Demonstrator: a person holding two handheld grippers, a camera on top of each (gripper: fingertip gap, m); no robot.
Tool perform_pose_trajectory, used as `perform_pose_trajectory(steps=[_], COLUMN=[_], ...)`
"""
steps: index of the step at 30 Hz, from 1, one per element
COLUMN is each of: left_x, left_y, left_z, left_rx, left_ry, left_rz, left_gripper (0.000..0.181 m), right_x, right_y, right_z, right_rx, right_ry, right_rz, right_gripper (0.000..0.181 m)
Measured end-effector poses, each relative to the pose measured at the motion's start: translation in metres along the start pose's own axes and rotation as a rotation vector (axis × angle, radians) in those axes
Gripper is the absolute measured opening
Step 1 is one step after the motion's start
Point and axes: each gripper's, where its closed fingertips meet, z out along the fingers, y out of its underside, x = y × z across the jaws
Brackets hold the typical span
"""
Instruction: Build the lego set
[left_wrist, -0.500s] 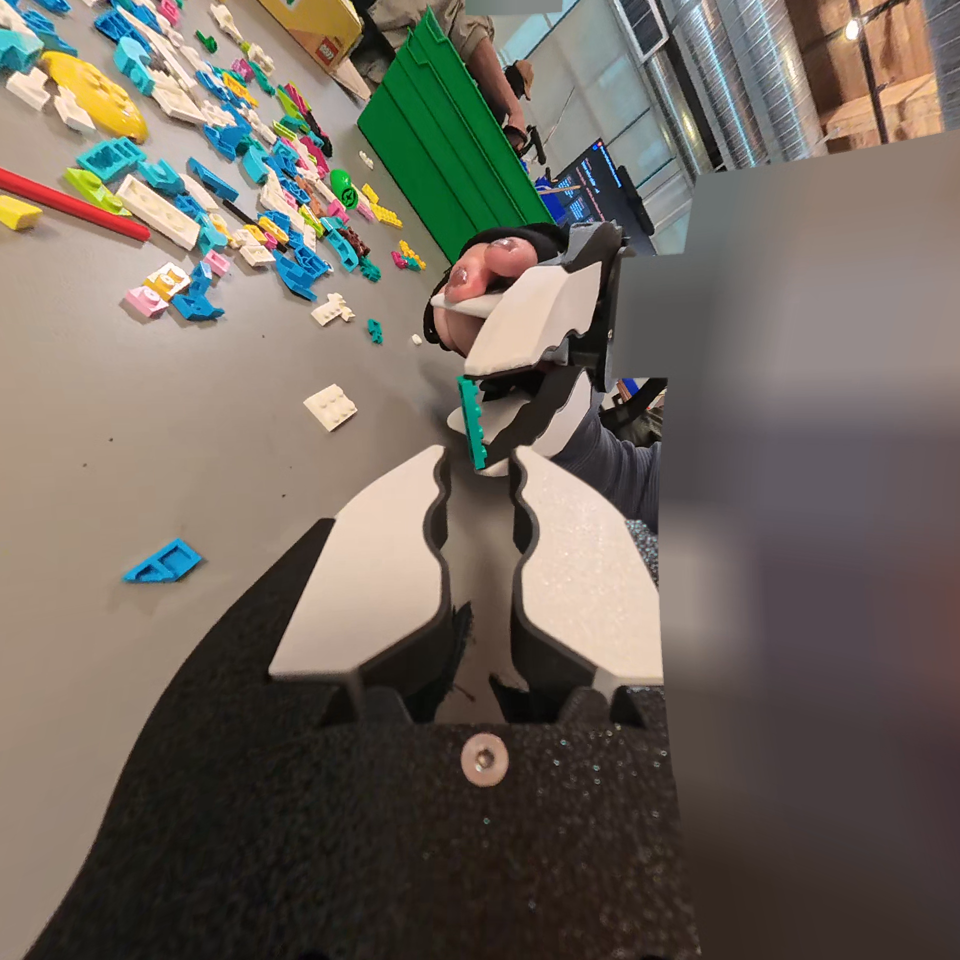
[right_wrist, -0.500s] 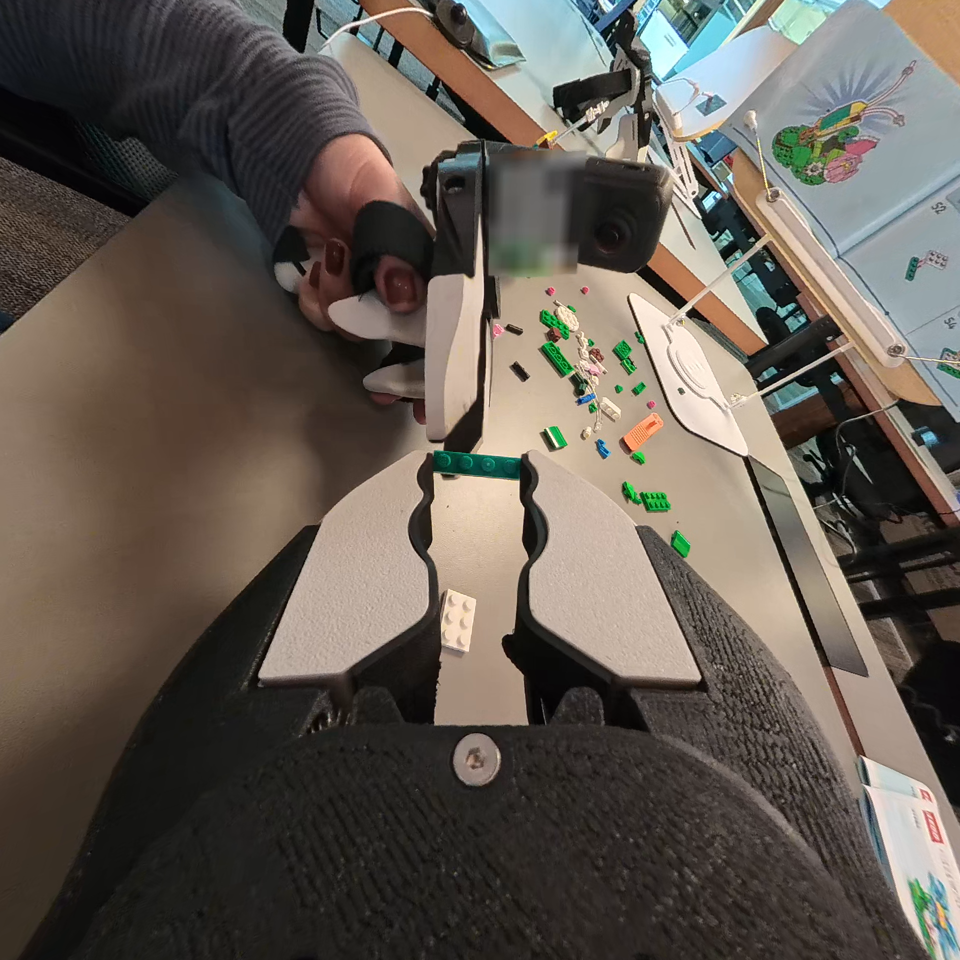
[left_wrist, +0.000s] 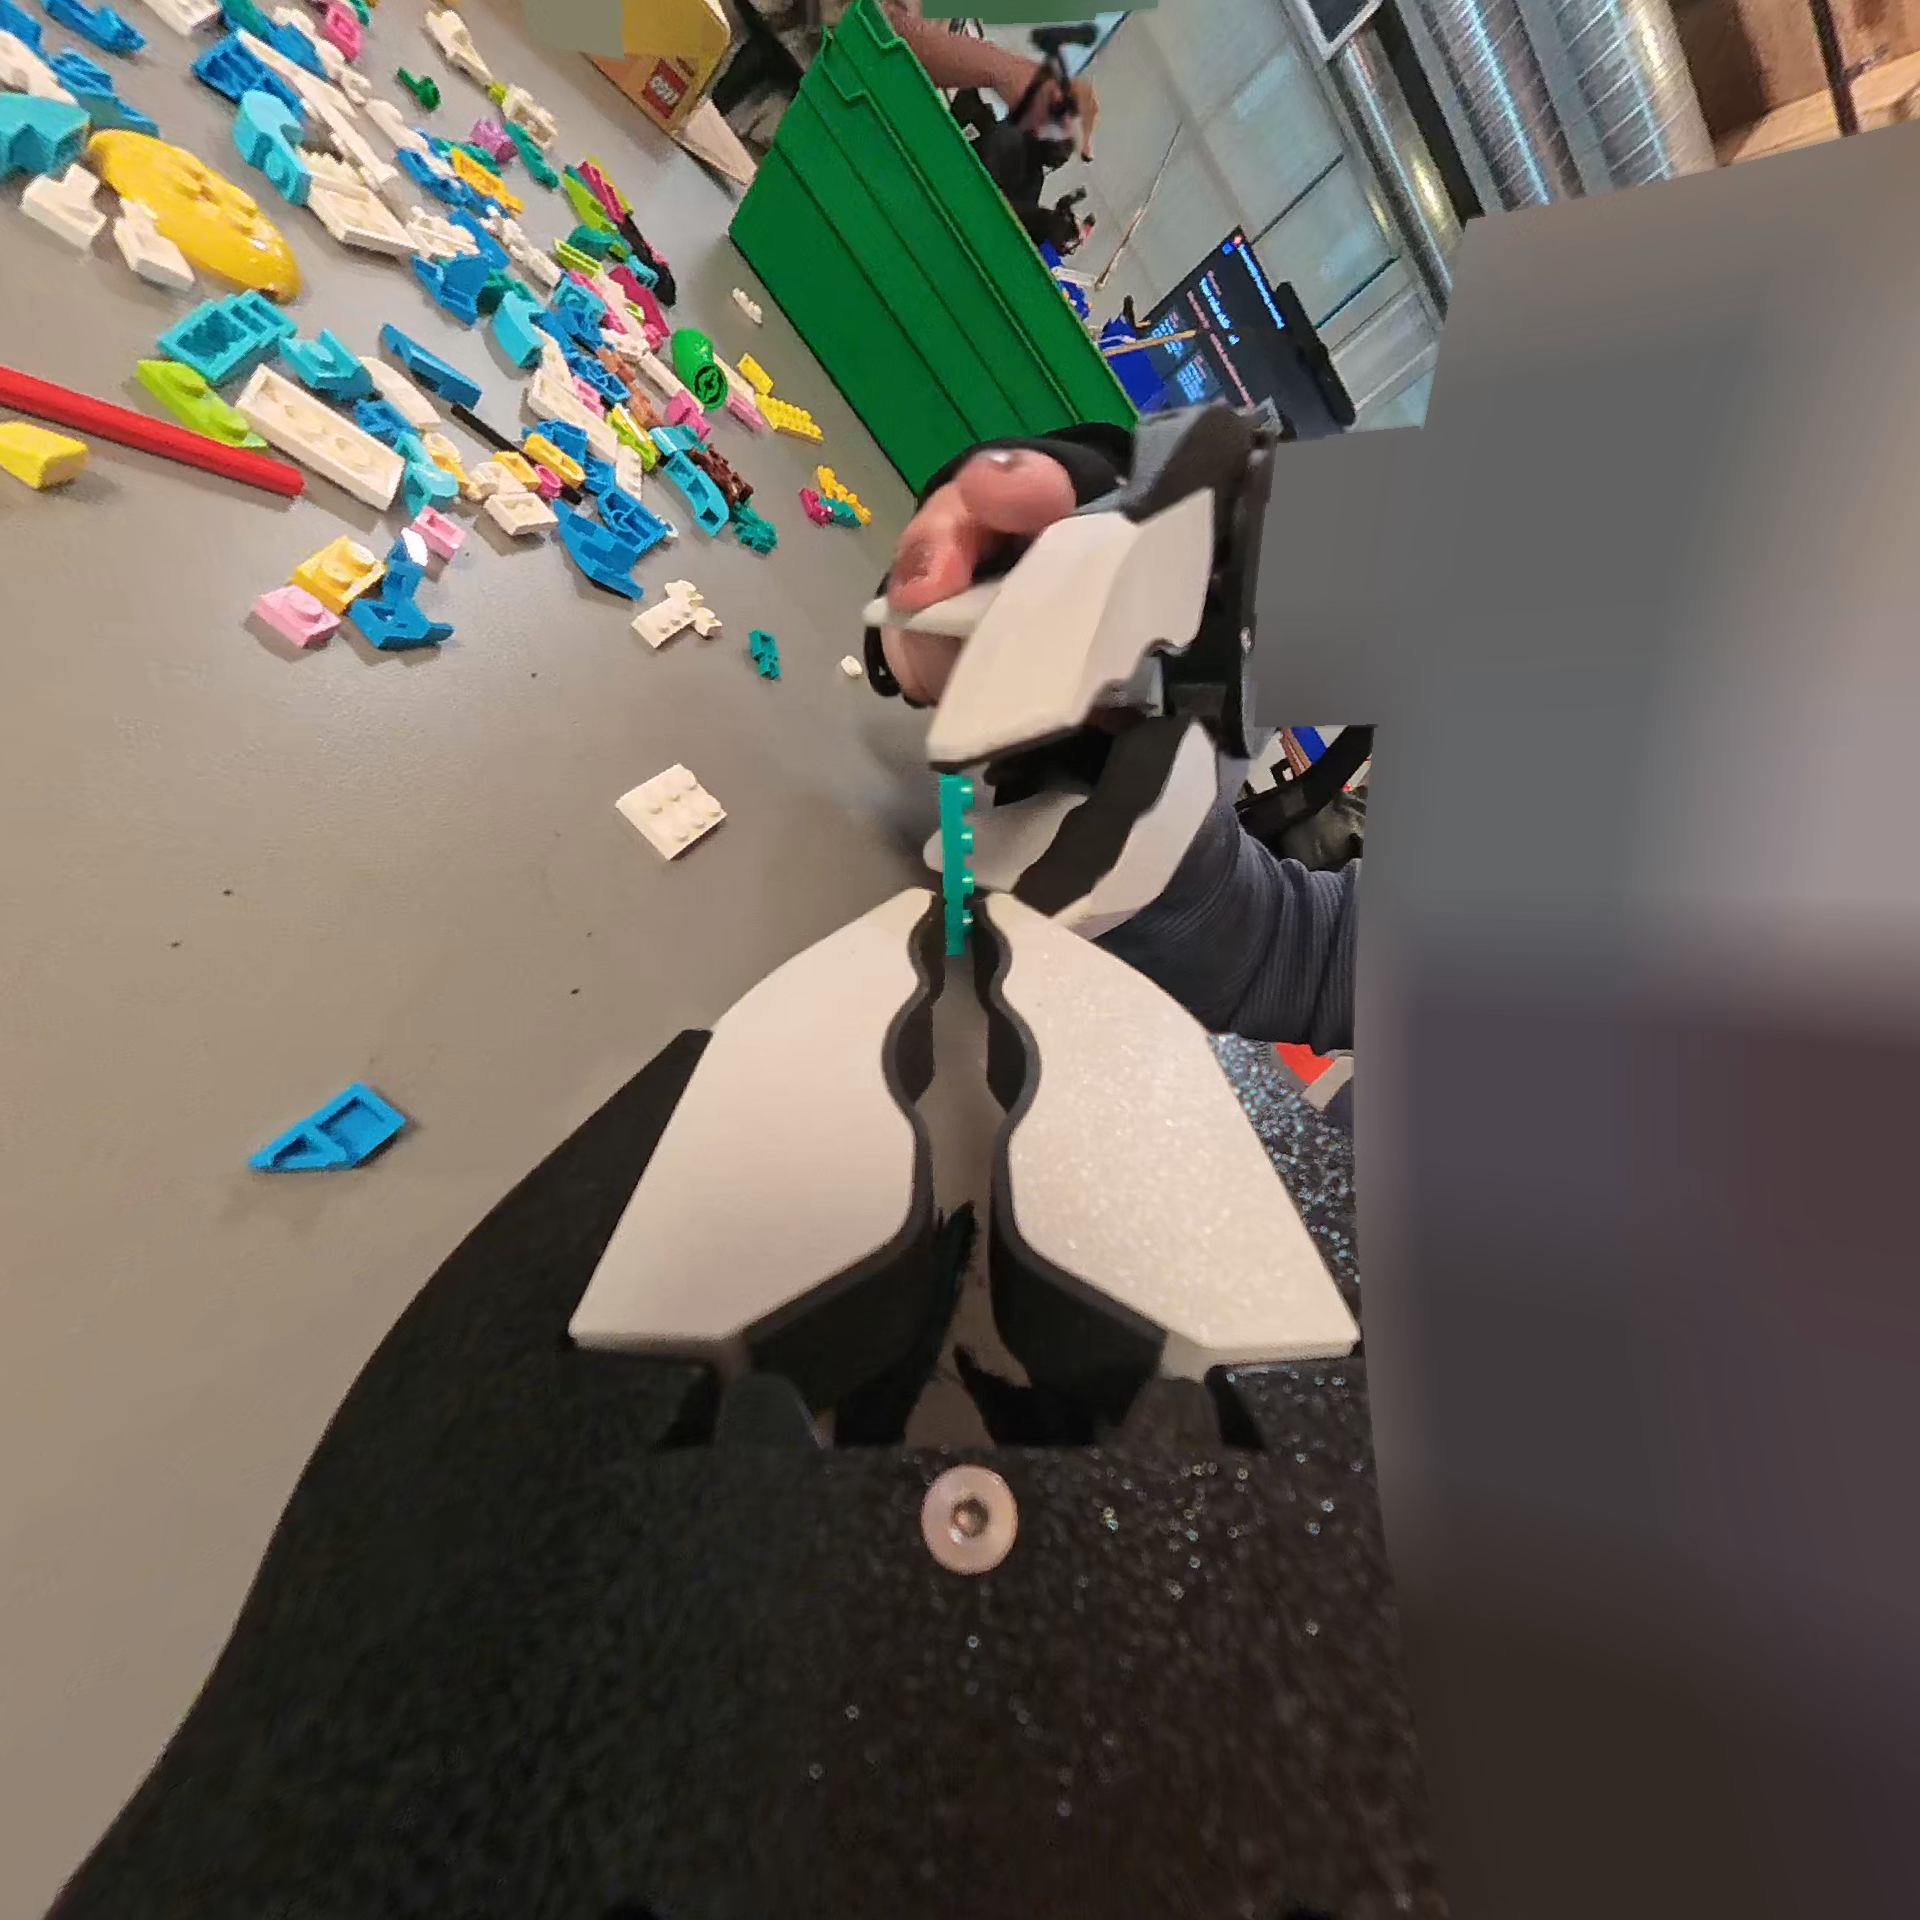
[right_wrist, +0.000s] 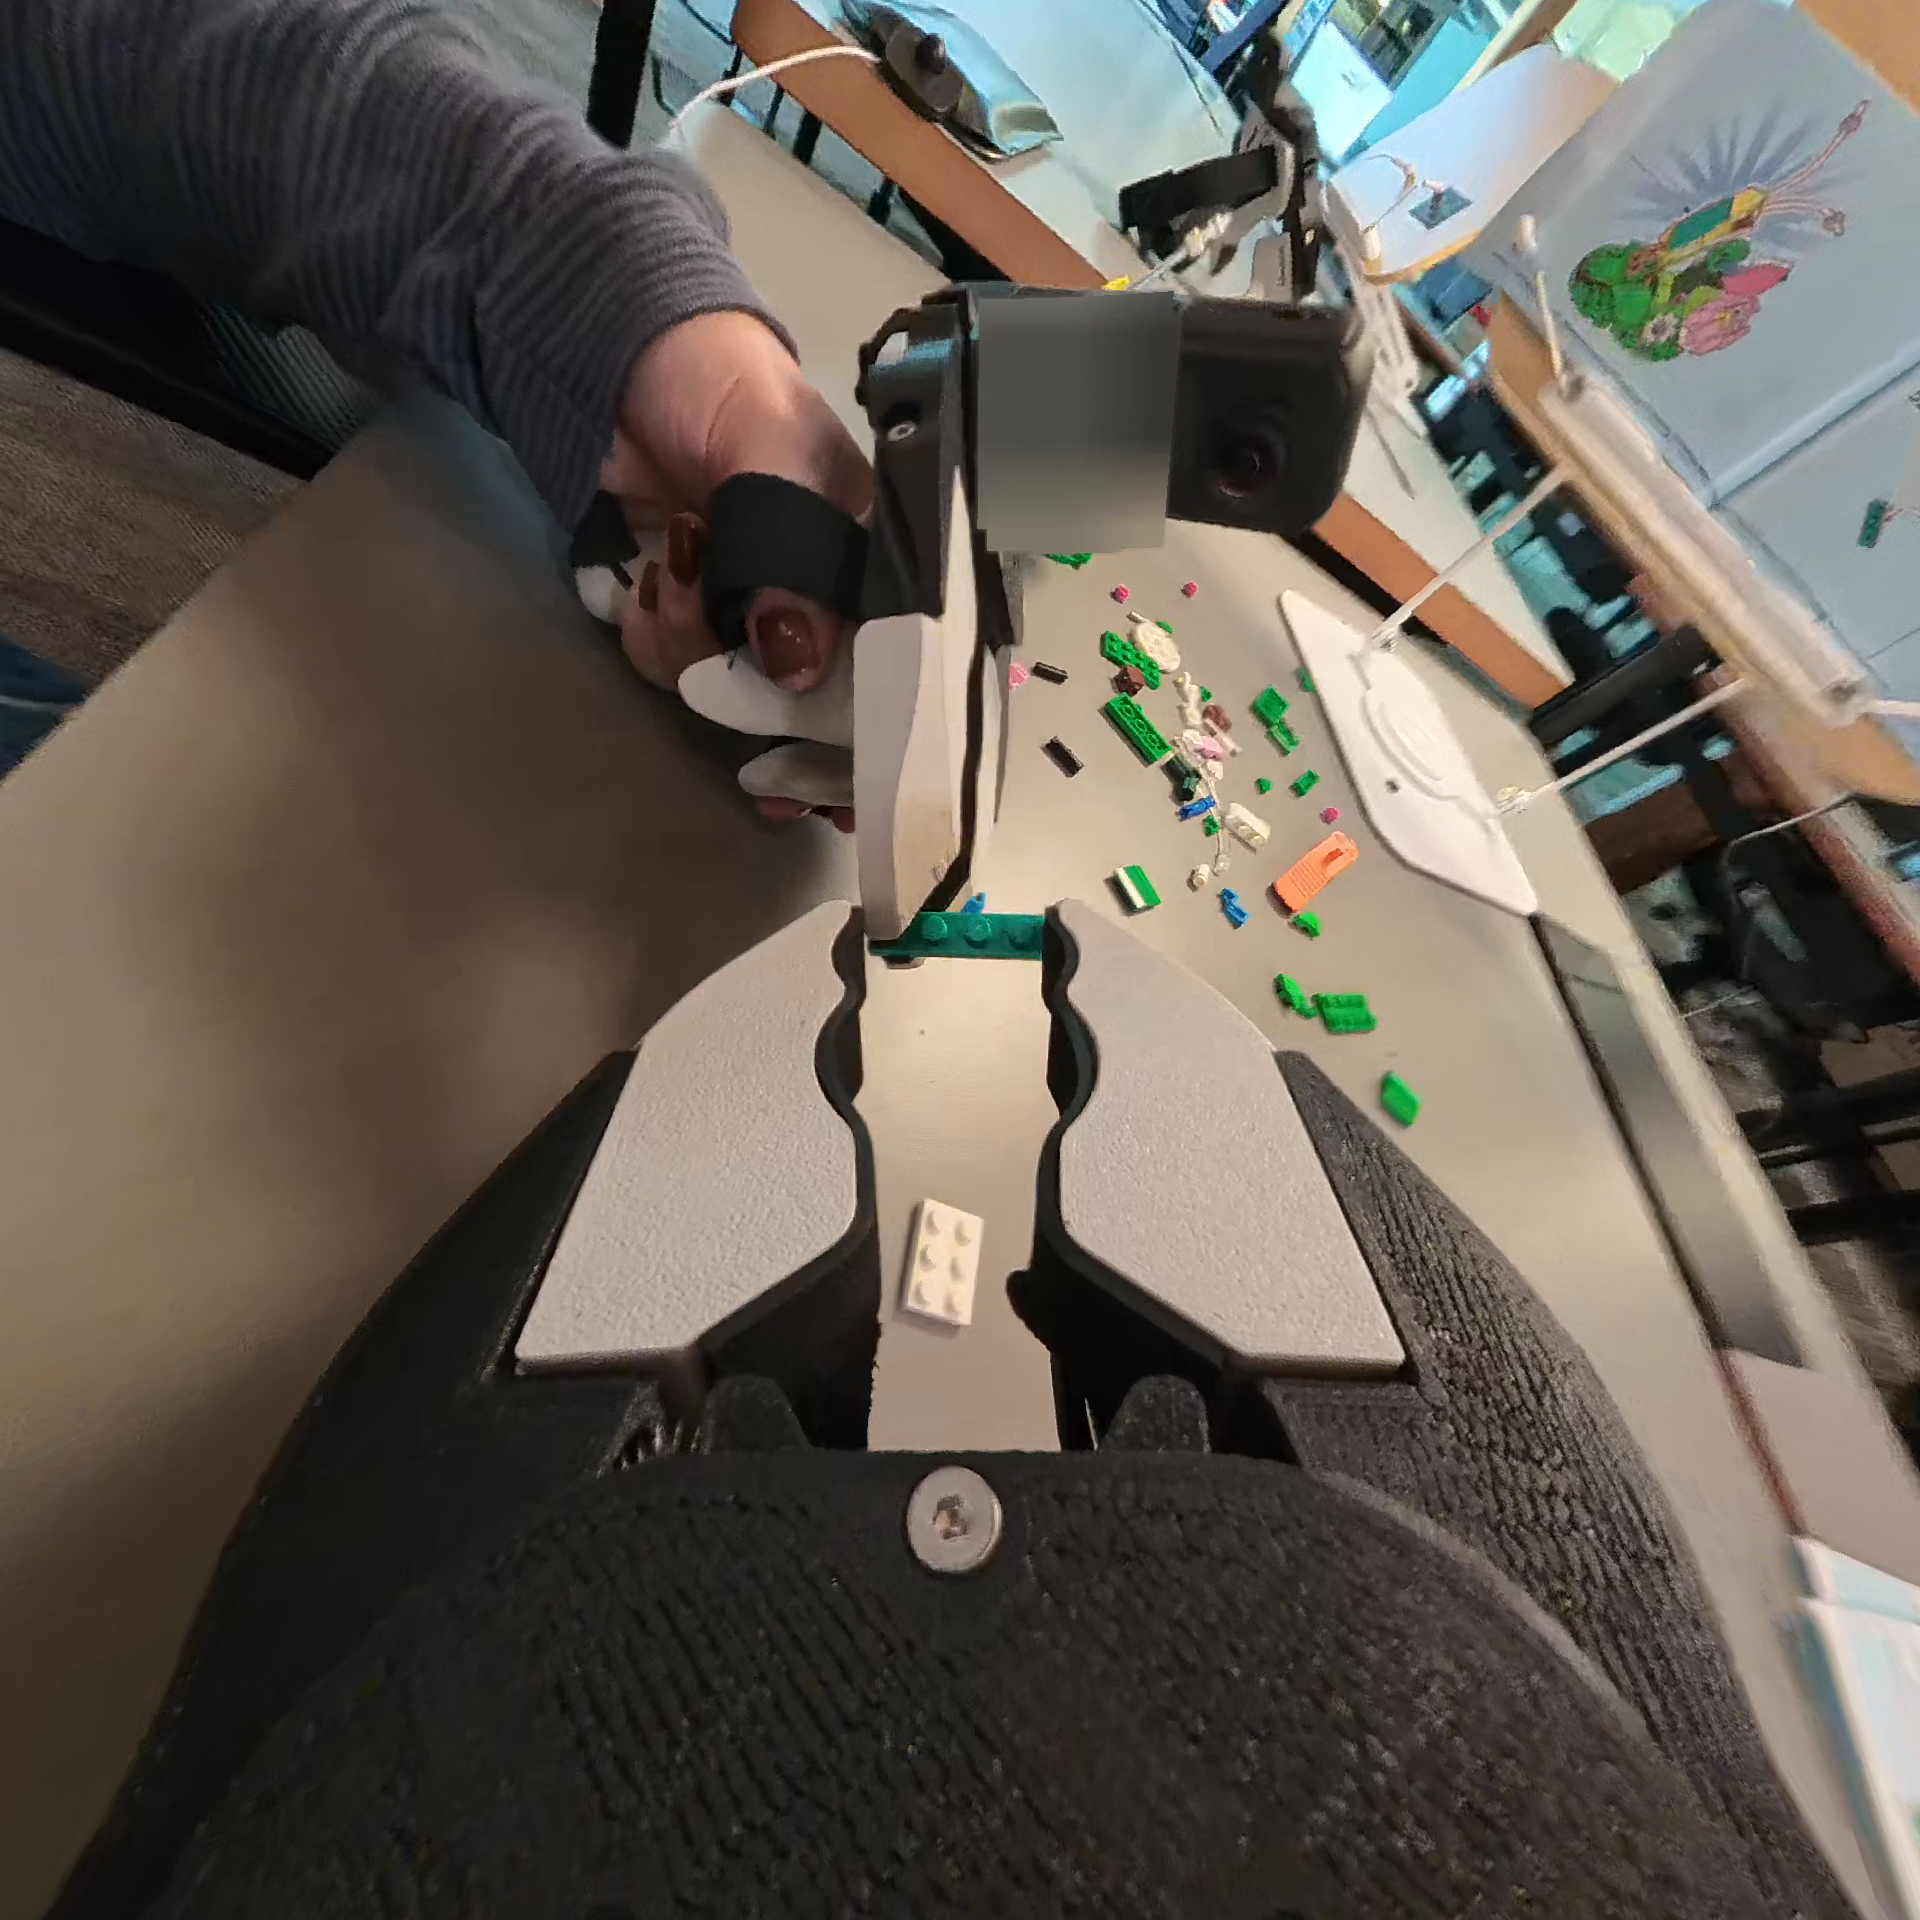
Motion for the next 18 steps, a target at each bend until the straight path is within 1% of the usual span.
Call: perform_pose_trajectory(steps=[3, 5, 6, 8, 9, 10, 12, 16, 18], left_x=[0.002, 0.002, 0.003, 0.004, 0.004, 0.004, 0.003, 0.004, 0.004], left_y=[-0.006, -0.01, -0.009, -0.006, -0.004, -0.002, -0.001, -0.002, -0.001], left_z=[-0.003, -0.007, -0.007, -0.005, -0.004, -0.003, -0.002, -0.003, -0.002], left_rx=[0.037, 0.062, 0.054, 0.036, 0.023, 0.01, 0.001, 0.011, 0.001], left_ry=[0.007, 0.014, 0.021, 0.021, 0.012, 0.008, 0.001, 0.013, 0.011], left_rz=[0.034, 0.042, 0.045, 0.061, 0.07, 0.078, 0.084, 0.074, 0.08], left_gripper=[0.004, 0.004, 0.004, 0.004, 0.004, 0.004, 0.004, 0.004, 0.004], right_x=[0.007, 0.011, 0.013, 0.017, 0.019, 0.02, 0.02, 0.013, 0.01], right_y=[0.003, 0.001, -0.002, -0.011, -0.014, -0.015, -0.014, -0.008, -0.007], right_z=[-0.001, -0.001, -0.002, -0.007, -0.009, -0.011, -0.012, -0.006, -0.003], right_rx=[0.02, 0.071, 0.116, 0.23, 0.265, 0.284, 0.289, 0.21, 0.199], right_ry=[-0.037, -0.088, -0.118, -0.203, -0.239, -0.262, -0.281, -0.279, -0.285], right_rz=[0.203, 0.401, 0.513, 0.712, 0.781, 0.826, 0.856, 0.819, 0.812], right_gripper=[0.037, 0.034, 0.027, 0.024, 0.024, 0.024, 0.024, 0.024, 0.021])
